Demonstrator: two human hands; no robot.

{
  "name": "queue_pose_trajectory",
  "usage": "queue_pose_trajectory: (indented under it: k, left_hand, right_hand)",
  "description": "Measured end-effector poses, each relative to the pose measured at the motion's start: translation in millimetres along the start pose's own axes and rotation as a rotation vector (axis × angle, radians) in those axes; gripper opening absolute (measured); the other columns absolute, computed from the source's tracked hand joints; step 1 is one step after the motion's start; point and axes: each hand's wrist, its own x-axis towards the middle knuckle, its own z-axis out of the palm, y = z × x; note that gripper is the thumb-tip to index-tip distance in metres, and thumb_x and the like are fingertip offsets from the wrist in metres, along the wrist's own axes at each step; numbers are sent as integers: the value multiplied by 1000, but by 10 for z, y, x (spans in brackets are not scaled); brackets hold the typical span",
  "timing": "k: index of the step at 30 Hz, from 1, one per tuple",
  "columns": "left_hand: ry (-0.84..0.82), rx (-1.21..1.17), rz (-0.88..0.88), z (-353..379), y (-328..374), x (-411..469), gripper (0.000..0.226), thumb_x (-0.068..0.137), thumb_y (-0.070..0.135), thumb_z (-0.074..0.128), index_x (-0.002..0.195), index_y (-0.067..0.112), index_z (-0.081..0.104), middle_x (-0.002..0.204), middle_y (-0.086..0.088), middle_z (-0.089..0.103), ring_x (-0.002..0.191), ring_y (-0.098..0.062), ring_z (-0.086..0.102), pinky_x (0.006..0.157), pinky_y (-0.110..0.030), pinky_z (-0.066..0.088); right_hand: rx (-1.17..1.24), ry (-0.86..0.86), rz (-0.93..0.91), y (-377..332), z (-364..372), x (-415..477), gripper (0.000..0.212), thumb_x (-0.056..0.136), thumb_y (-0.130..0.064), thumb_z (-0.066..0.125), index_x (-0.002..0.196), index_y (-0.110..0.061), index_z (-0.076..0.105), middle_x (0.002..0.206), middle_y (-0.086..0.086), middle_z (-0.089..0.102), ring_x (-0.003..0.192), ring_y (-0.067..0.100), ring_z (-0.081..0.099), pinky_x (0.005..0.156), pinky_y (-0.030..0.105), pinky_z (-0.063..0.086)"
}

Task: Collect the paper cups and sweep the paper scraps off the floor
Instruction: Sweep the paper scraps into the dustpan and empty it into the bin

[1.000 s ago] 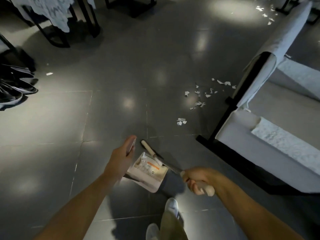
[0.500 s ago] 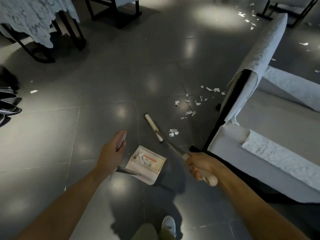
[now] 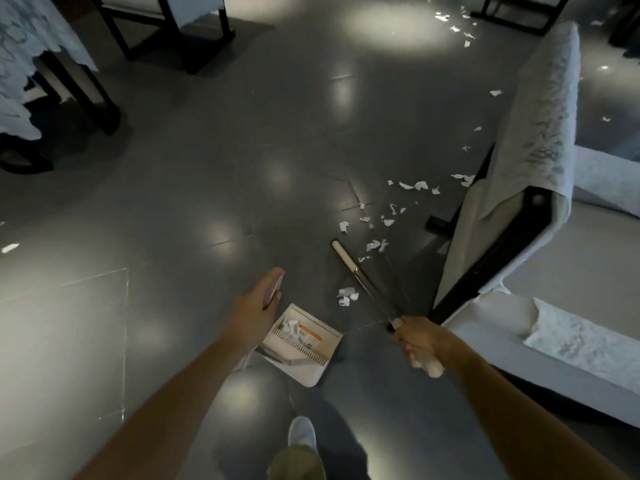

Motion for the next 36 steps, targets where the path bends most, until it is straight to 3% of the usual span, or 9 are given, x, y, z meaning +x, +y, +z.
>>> queue_pose_trajectory:
  k: [2,6,11,13,16,21,28,32,36]
  left_hand:
    - [-30,48,-1,-47,-2,239,41,100,26,46,138,41,40,127,0,58,102,-6,61,77,-11,39]
    - [-73,71,7,-86,-35,468,39,99,29,46,134,46,40,119,-1,61,82,-1,53,73,-15,40]
    - [-95,-3,54,-130,-41,696,41,99,21,48,138,31,45,134,-2,56,119,-17,54,92,-21,36]
    - [-94,12,65,-145,-15,771,40,98,21,49,136,32,46,131,-1,58,119,-19,55,91,-22,38]
    - [-75,29,92,-193,23,936,37,97,23,51,131,37,48,117,4,64,101,-11,61,80,-18,40]
    - [-65,8,102,-230,86,1353,37,97,27,51,122,53,47,115,8,61,100,-10,61,80,-20,42]
    - [-61,18,160,-211,447,2133,45,96,24,52,111,66,42,124,11,57,118,-12,53,93,-25,37]
    - [-123,92,205,-225,590,2477,45,97,29,49,109,71,38,109,16,62,100,-5,60,80,-24,41]
    - [-180,114,215,-167,693,2838,43,97,29,49,106,70,39,102,6,66,93,-11,63,74,-26,47]
  right_hand:
    - [28,-25,59,-23,148,44,19,97,-12,40,84,-19,50,62,3,45,36,9,44,34,19,36]
    - [-69,-100,179,-96,384,-99,17,91,-13,48,78,-11,59,49,2,54,46,14,48,48,24,40]
    - [329,-292,313,-448,100,-427,22,93,0,50,71,-4,53,40,4,47,27,8,41,31,15,35]
    - [417,-333,346,-592,-45,-527,24,94,1,47,70,-3,50,39,4,42,25,8,39,28,13,34]
    - [386,-288,291,-801,-136,-555,12,92,4,48,85,-4,54,42,4,40,27,8,37,28,13,32]
    - [109,-124,58,-1164,-369,-314,34,92,1,49,126,-1,51,39,3,42,28,9,37,32,15,32]
    - [-5,86,-57,-1576,-764,284,7,94,-2,48,89,-4,52,49,8,50,39,17,44,42,26,37]
    - [-84,154,2,-1680,-958,631,9,97,-6,42,94,-2,50,64,13,52,58,23,49,63,34,42]
    - [-132,136,73,-1676,-949,809,14,96,-5,41,104,-3,52,76,12,55,66,20,51,68,30,44]
